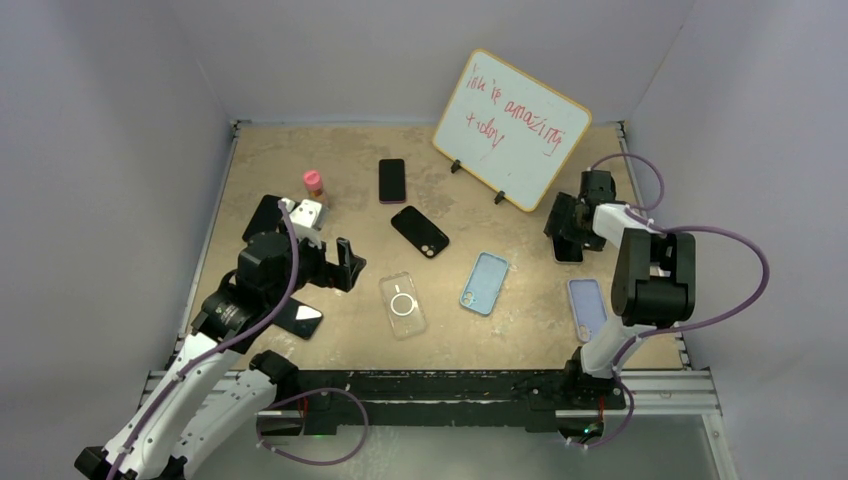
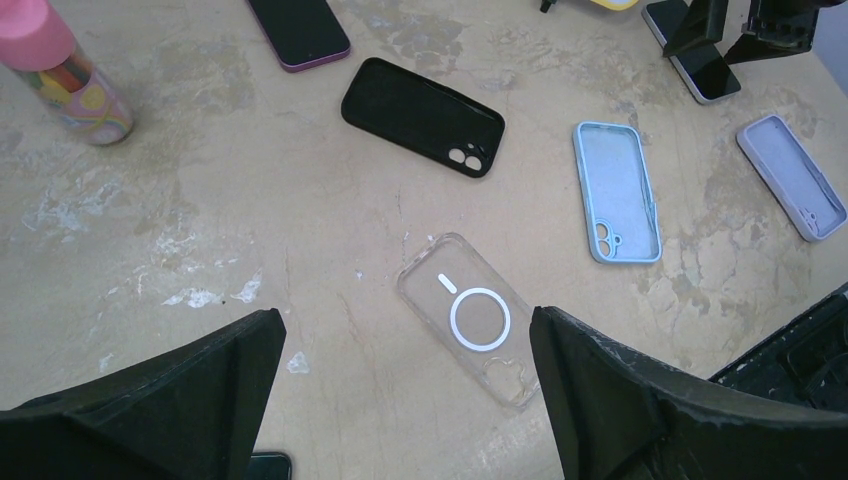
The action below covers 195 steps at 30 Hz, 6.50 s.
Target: Put the phone into the phone case
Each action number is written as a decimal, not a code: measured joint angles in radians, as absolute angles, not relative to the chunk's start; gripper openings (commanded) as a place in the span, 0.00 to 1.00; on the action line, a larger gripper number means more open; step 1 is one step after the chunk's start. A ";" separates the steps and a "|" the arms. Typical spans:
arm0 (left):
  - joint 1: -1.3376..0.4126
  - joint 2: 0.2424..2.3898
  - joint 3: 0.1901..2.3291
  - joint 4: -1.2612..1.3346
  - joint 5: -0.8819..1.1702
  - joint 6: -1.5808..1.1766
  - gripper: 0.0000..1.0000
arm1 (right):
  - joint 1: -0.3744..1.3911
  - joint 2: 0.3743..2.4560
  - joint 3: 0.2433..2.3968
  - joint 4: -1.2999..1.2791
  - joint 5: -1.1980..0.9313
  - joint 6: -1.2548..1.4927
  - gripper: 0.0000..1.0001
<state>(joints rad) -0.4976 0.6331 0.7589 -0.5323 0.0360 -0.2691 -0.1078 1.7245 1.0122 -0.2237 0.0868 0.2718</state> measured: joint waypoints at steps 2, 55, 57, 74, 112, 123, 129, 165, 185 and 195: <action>-0.498 0.632 0.759 -0.532 0.036 -0.269 1.00 | -0.108 1.729 1.012 -0.222 0.086 0.264 0.97; -0.498 0.636 0.754 -0.532 0.037 -0.269 1.00 | 0.015 1.792 1.088 -0.257 0.197 0.286 0.84; -0.498 0.635 0.754 -0.532 0.037 -0.269 1.00 | 0.006 1.791 1.081 -0.248 0.182 0.290 0.83; -0.498 0.626 0.754 -0.532 0.036 -0.269 0.99 | -0.043 1.768 1.044 -0.213 0.145 0.292 0.72; -0.498 0.923 0.703 -0.427 0.157 -0.486 0.86 | 0.287 1.412 0.795 -0.349 0.093 0.529 0.48; -0.498 1.031 0.643 -0.343 0.245 -0.532 0.80 | 0.320 1.302 0.711 -0.363 0.086 0.534 0.46; -0.498 1.076 0.594 -0.272 0.277 -0.567 0.77 | 0.368 1.243 0.711 -0.377 0.085 0.543 0.45; -0.454 0.727 0.800 -0.608 -0.021 -0.525 0.99 | 1.069 1.573 0.948 -0.030 0.144 0.756 0.42; -0.454 0.596 0.760 -0.608 -0.078 -0.566 0.94 | 1.093 1.729 0.981 -0.007 0.220 0.798 0.57; -0.454 0.625 0.741 -0.608 -0.070 -0.566 0.93 | 1.097 1.726 0.963 -0.012 0.218 0.811 0.77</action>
<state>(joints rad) -0.4538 0.6247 0.7414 -0.6083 -0.0700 -0.5663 1.0969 1.7264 0.9630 -0.0124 0.2180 0.8112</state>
